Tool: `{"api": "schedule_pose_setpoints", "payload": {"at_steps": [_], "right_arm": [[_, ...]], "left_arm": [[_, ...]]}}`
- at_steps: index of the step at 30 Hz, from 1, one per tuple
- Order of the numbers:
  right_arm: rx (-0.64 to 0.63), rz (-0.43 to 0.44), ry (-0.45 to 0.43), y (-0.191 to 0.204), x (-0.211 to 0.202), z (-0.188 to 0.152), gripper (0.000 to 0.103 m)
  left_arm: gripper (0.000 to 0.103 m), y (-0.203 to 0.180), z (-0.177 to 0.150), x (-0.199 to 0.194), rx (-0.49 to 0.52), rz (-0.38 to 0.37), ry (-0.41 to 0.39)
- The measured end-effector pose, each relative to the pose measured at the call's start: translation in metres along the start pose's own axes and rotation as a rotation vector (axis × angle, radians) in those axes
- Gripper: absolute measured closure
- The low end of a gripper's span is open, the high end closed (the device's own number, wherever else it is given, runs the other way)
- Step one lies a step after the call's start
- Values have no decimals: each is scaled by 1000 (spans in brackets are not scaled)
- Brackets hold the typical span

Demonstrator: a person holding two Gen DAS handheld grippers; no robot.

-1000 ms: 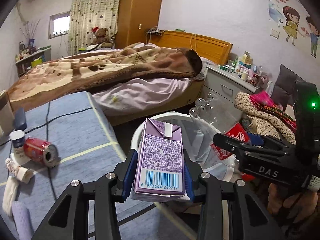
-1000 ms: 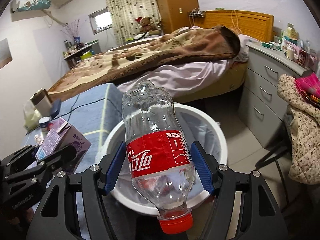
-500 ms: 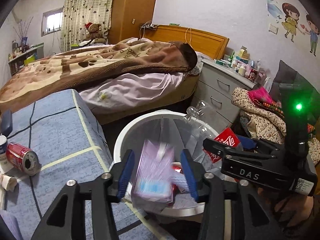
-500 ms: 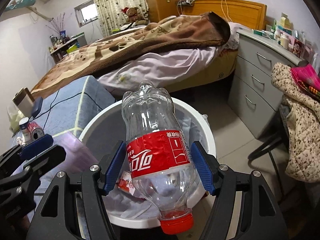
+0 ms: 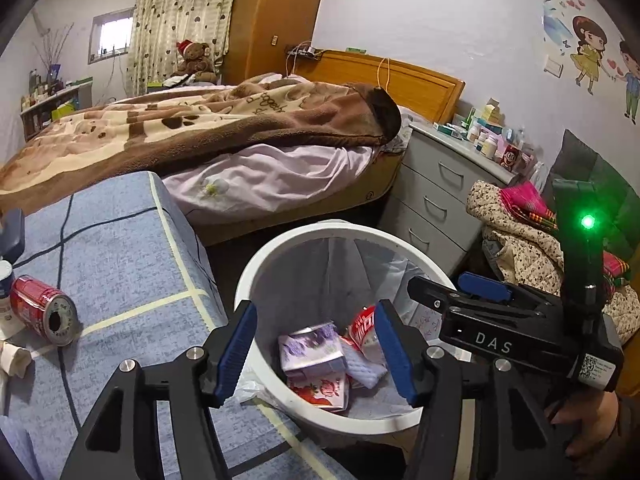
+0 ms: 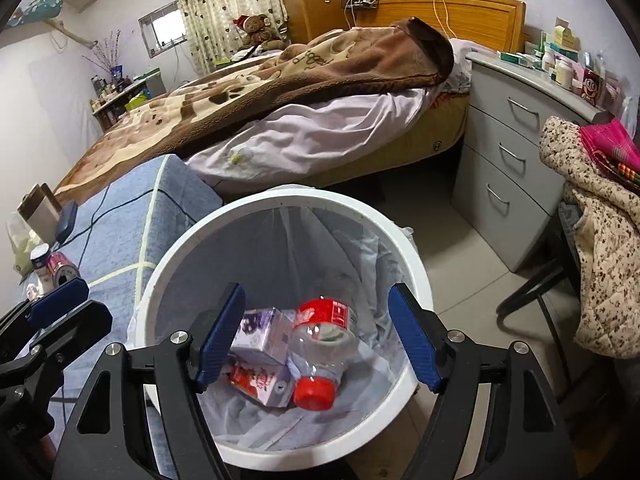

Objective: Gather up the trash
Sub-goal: 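Open both tools to drop the bottle and carton into the wastebasket, then move both open tools from the wastebasket back over the bed cover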

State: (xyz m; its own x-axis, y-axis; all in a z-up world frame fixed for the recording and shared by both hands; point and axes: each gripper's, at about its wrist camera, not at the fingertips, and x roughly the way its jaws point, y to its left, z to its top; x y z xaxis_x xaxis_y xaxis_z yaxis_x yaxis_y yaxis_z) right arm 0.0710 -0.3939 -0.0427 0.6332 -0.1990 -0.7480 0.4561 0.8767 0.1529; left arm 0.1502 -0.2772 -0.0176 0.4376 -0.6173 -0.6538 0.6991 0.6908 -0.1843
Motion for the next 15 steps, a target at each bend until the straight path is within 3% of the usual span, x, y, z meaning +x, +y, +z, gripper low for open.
{"api": "schedule_pose_setpoints", "payload": {"at_steps": [15], "right_arm": [[-55, 45, -48, 30, -15, -1, 27]], "left_arm": [[42, 29, -9, -45, -48, 67, -53]]}}
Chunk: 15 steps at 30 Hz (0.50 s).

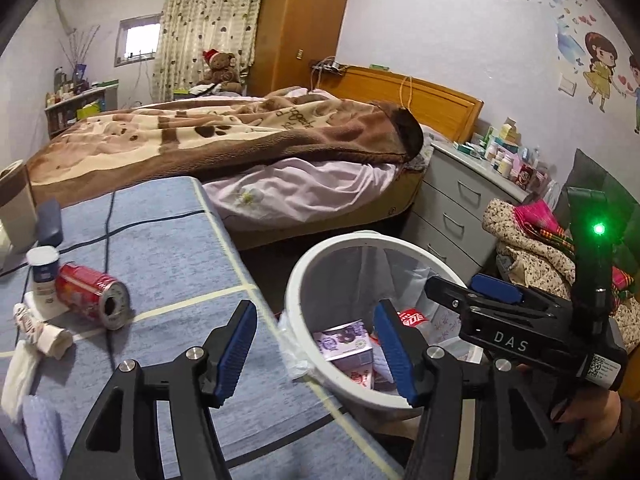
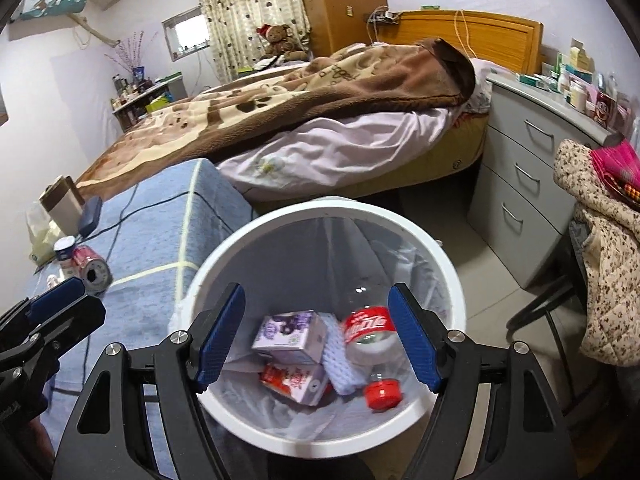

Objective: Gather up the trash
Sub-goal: 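Move both open tools from the wastebasket back over the bed cover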

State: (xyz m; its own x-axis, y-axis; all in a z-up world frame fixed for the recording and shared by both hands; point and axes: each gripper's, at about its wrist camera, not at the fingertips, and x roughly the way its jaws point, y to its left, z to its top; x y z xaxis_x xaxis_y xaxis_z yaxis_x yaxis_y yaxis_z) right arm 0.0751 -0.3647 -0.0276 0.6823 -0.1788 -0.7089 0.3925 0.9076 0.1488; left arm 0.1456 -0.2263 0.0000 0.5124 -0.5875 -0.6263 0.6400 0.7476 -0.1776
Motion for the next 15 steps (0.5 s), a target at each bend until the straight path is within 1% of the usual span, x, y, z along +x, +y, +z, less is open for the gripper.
{"api": "schedule_pose_setpoints", "payload": {"at_steps": [3, 8, 15], "right_arm": [[-13, 6, -10, 9, -3, -1, 27], [-30, 42, -38, 24, -9, 0, 27], [-90, 137, -114, 55, -15, -1, 27]], "left_arm": [[42, 9, -3, -12, -2, 31, -15], [42, 26, -9, -33, -31, 55, -43], [42, 55, -24, -69, -58, 141, -80]]}}
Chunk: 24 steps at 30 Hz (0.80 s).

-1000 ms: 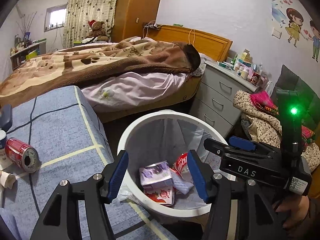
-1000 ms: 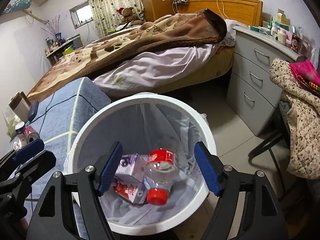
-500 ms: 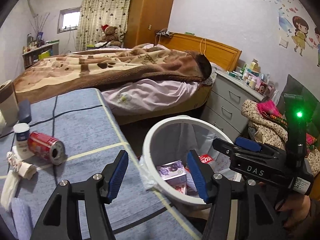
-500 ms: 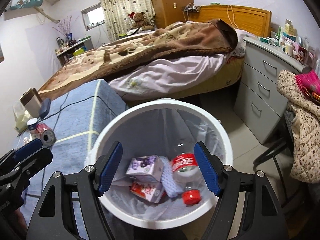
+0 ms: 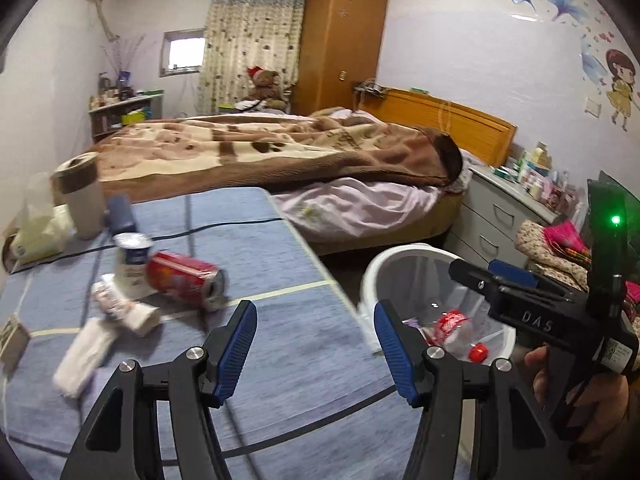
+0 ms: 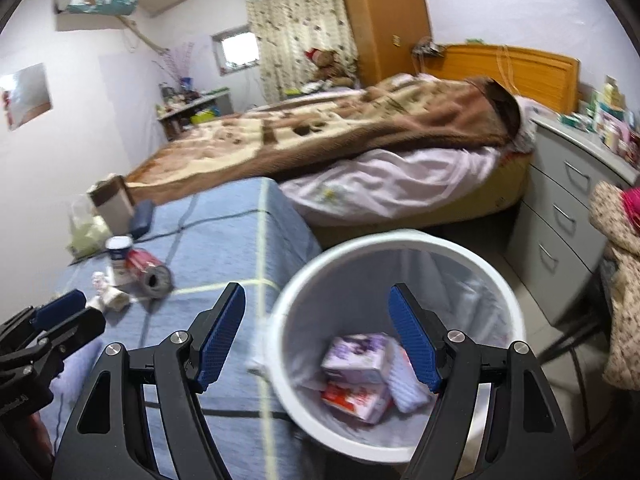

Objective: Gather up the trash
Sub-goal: 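Move both open tools from the wastebasket back over the bed cover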

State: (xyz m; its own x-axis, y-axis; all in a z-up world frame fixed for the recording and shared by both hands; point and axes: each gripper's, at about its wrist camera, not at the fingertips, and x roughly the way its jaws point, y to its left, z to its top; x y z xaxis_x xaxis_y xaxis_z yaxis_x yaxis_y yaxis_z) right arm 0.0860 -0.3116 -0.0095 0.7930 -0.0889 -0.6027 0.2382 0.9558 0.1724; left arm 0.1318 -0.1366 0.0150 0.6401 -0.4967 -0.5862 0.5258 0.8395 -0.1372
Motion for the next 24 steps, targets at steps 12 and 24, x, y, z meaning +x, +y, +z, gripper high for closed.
{"api": "schedule_pose_setpoints", "payload": {"at_steps": [12, 24], "right_arm": [[-154, 172, -24, 63, 21, 6, 27], [-306, 285, 50, 110, 52, 14, 27]], "left_arm": [[38, 71, -22, -38, -80, 140, -6], [36, 118, -53, -43, -129, 232, 68]]}}
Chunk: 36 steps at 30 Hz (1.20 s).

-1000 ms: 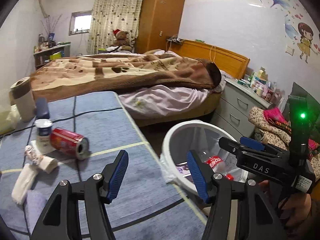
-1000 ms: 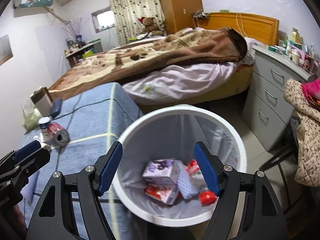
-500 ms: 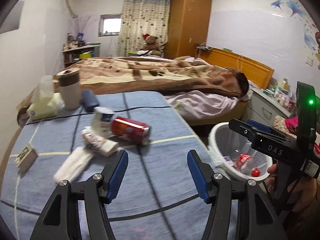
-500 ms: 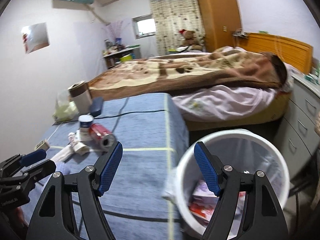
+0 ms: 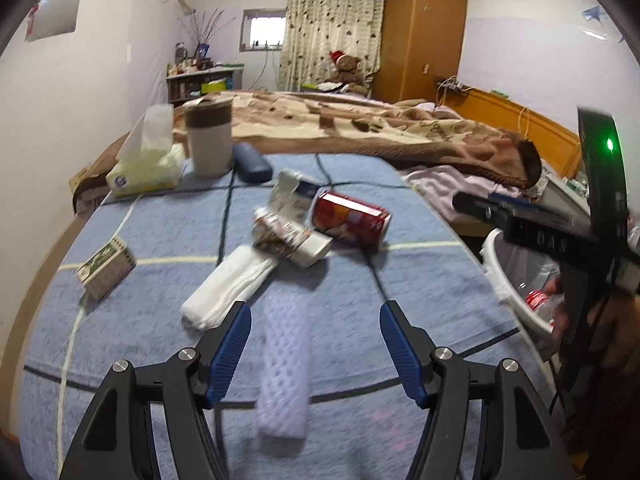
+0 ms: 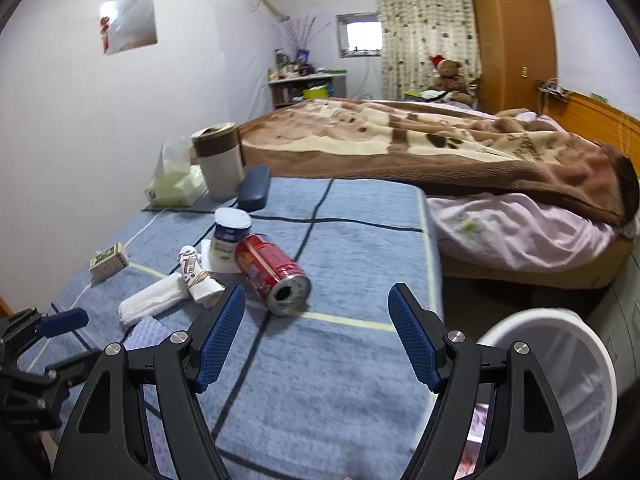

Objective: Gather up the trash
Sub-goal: 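Move both open tools from the wastebasket back over the bed cover, then grasp the red can with the right tool while the left tool grasps the white foam net sleeve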

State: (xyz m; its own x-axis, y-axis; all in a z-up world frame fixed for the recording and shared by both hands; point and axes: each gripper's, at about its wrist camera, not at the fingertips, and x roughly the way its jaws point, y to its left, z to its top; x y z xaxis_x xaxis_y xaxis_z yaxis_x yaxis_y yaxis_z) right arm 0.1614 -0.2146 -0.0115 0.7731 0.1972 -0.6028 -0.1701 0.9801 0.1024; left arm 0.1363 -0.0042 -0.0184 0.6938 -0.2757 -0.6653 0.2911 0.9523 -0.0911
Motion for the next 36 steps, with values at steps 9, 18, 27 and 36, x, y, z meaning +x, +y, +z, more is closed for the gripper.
{"api": "schedule_pose_setpoints", "payload": {"at_steps": [9, 18, 27, 36], "right_arm": [[-107, 24, 87, 20, 37, 8, 27], [-165, 52, 165, 29, 73, 15, 27], [-222, 93, 229, 38, 97, 19, 27], [-230, 100, 294, 40, 115, 16, 27]], "left_arm": [[36, 21, -19, 23, -16, 13, 101], [37, 31, -25, 44, -21, 16, 163], [37, 43, -26, 60, -43, 47, 198], [51, 53, -20, 65, -73, 55, 192]]}}
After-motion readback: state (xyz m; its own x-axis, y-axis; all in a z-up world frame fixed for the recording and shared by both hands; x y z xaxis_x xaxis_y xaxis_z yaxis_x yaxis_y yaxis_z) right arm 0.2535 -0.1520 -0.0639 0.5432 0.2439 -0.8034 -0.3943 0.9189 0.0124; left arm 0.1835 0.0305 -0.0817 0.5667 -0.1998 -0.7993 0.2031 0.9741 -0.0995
